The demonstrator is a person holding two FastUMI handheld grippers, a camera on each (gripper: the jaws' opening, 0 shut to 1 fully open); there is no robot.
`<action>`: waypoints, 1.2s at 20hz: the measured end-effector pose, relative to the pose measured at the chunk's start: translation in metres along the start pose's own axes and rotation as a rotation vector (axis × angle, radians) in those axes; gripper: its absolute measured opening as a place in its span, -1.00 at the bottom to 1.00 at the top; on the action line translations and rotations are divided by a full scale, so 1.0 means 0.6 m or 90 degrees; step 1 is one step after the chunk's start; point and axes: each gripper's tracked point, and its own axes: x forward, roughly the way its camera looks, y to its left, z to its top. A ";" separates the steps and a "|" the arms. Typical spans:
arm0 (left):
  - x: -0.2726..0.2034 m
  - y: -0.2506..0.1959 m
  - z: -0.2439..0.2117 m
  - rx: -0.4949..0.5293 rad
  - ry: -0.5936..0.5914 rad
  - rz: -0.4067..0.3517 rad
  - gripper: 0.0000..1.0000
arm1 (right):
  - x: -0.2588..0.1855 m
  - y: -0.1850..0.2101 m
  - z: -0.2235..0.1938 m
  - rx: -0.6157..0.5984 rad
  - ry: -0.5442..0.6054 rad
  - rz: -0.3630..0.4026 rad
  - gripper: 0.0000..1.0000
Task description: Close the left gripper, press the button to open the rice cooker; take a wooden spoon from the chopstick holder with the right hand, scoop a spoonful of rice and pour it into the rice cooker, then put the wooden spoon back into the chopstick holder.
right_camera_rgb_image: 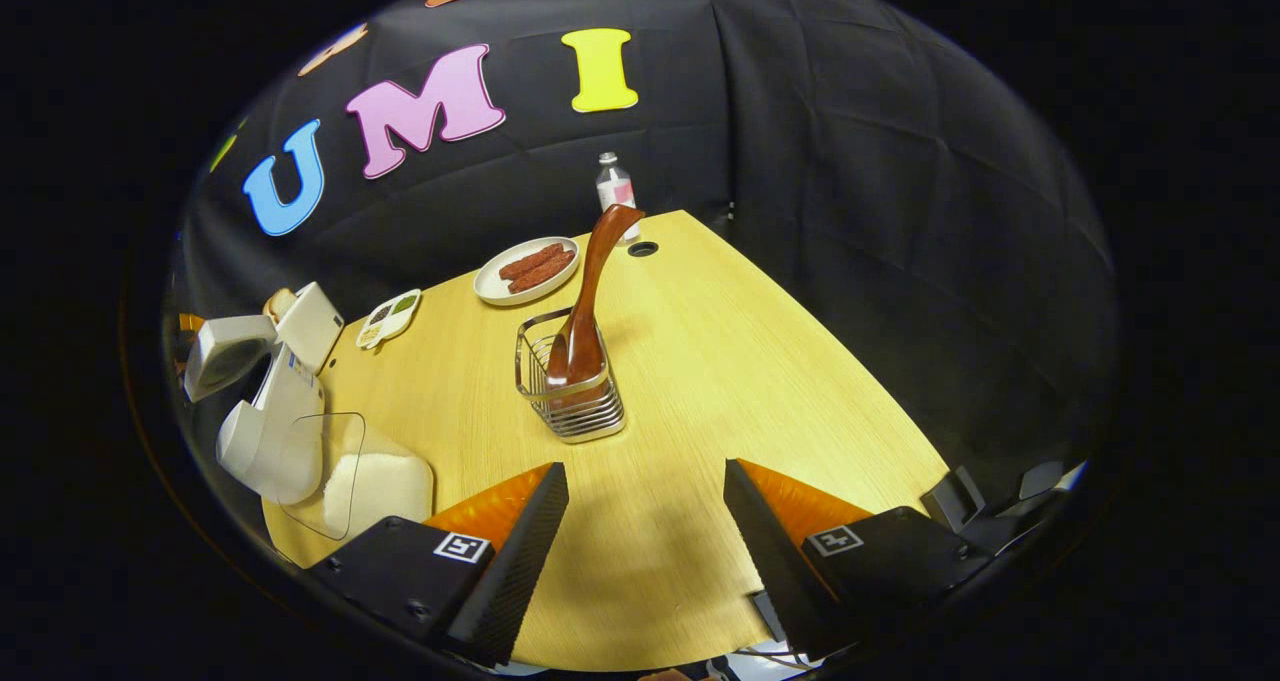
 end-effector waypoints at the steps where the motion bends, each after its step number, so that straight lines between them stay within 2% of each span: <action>1: -0.001 -0.002 -0.022 -0.006 0.001 0.003 0.96 | -0.002 0.002 -0.002 -0.005 0.001 0.005 0.97; 6: 0.012 -0.012 -0.132 -0.015 0.022 0.002 0.98 | -0.016 0.016 0.000 -0.033 -0.002 0.021 0.98; 12: 0.017 -0.013 -0.147 -0.003 -0.071 0.009 0.99 | -0.061 0.052 0.068 -0.096 -0.065 0.039 0.98; 17: 0.009 -0.017 -0.146 0.004 -0.067 -0.007 0.99 | -0.115 0.128 0.146 -0.121 -0.147 0.078 0.97; 18: -0.005 -0.025 -0.142 0.001 -0.066 -0.020 0.98 | -0.126 0.141 0.159 -0.125 -0.162 0.083 0.97; 20: -0.061 -0.045 -0.099 -0.001 -0.123 -0.047 0.92 | -0.155 0.166 0.189 -0.133 -0.201 0.088 0.97; 23: -0.191 -0.072 -0.045 0.040 -0.222 -0.067 0.91 | -0.198 0.200 0.217 -0.138 -0.247 0.094 0.97; 24: -0.235 -0.084 -0.037 0.036 -0.242 -0.084 0.90 | -0.210 0.205 0.225 -0.145 -0.264 0.086 0.97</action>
